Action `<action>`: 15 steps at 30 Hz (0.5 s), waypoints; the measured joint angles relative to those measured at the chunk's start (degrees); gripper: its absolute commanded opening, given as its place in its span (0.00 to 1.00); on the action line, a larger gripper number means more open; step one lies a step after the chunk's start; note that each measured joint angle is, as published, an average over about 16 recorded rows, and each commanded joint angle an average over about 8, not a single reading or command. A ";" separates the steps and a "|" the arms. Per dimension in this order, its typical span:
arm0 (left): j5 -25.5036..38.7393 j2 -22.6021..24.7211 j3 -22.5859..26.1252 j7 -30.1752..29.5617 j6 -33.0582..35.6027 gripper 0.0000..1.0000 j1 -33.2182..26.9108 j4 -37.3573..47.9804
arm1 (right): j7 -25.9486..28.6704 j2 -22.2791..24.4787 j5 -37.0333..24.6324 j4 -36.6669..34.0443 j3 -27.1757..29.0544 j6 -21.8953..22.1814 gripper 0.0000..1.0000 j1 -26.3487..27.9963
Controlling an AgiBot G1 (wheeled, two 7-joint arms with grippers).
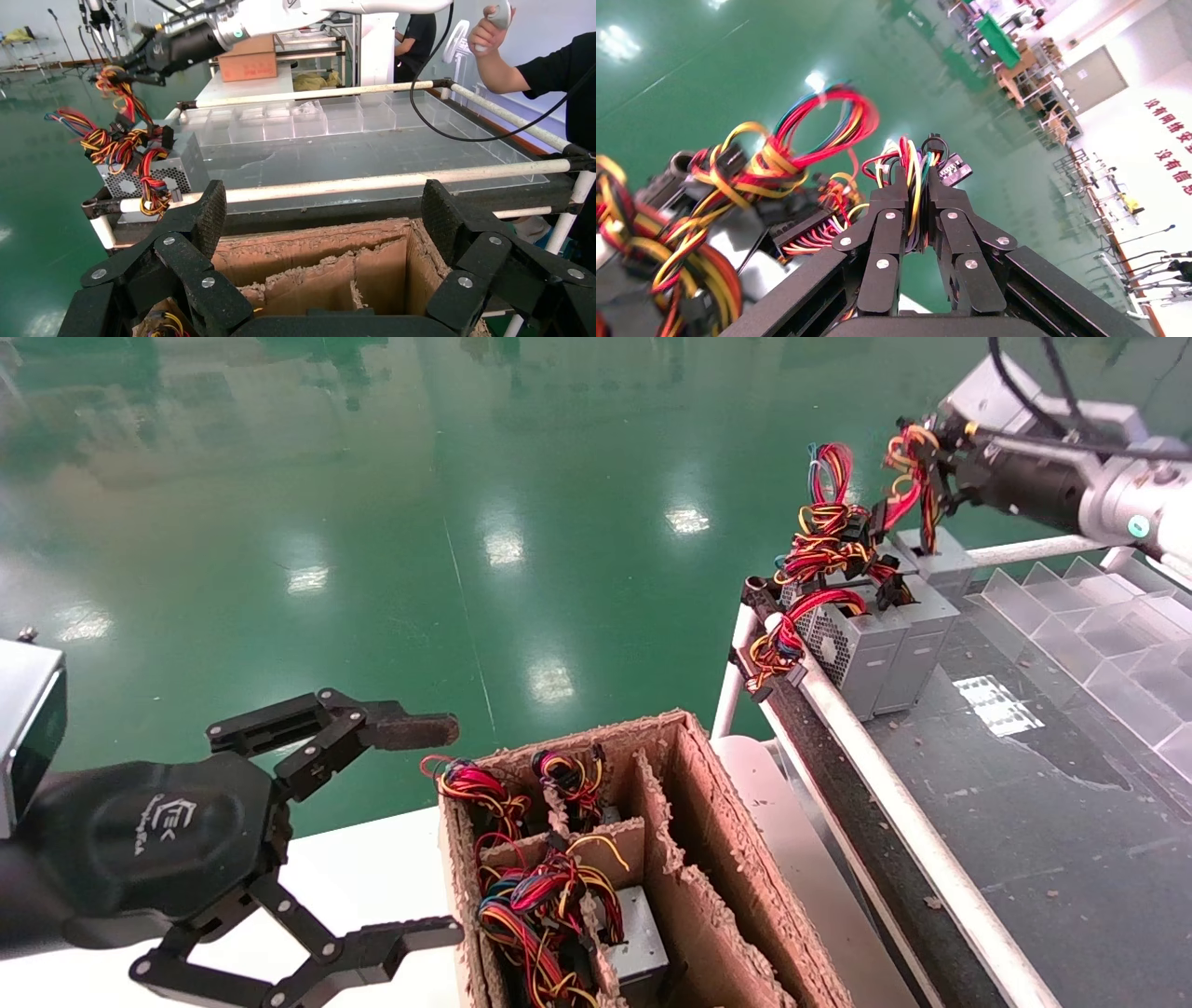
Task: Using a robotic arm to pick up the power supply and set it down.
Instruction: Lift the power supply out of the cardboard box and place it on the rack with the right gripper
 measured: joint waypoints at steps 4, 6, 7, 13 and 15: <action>0.00 0.00 0.01 0.00 0.00 1.00 0.00 0.00 | -0.91 -0.01 0.41 -0.17 0.29 0.12 0.17 -0.53; -0.01 0.00 0.01 0.00 0.00 1.00 0.00 0.00 | -1.30 0.02 0.66 -0.23 0.47 0.16 0.42 -0.75; -0.01 0.00 0.01 0.00 0.00 1.00 0.00 0.00 | -1.47 0.03 0.80 -0.25 0.56 0.18 0.55 -0.85; -0.01 -0.01 0.02 0.01 -0.01 1.00 0.00 0.00 | -2.36 0.13 1.60 -0.39 1.12 0.15 1.00 -1.19; -0.01 -0.01 0.02 0.01 -0.01 1.00 0.00 0.00 | -2.60 0.14 1.83 -0.45 1.28 0.11 1.00 -1.25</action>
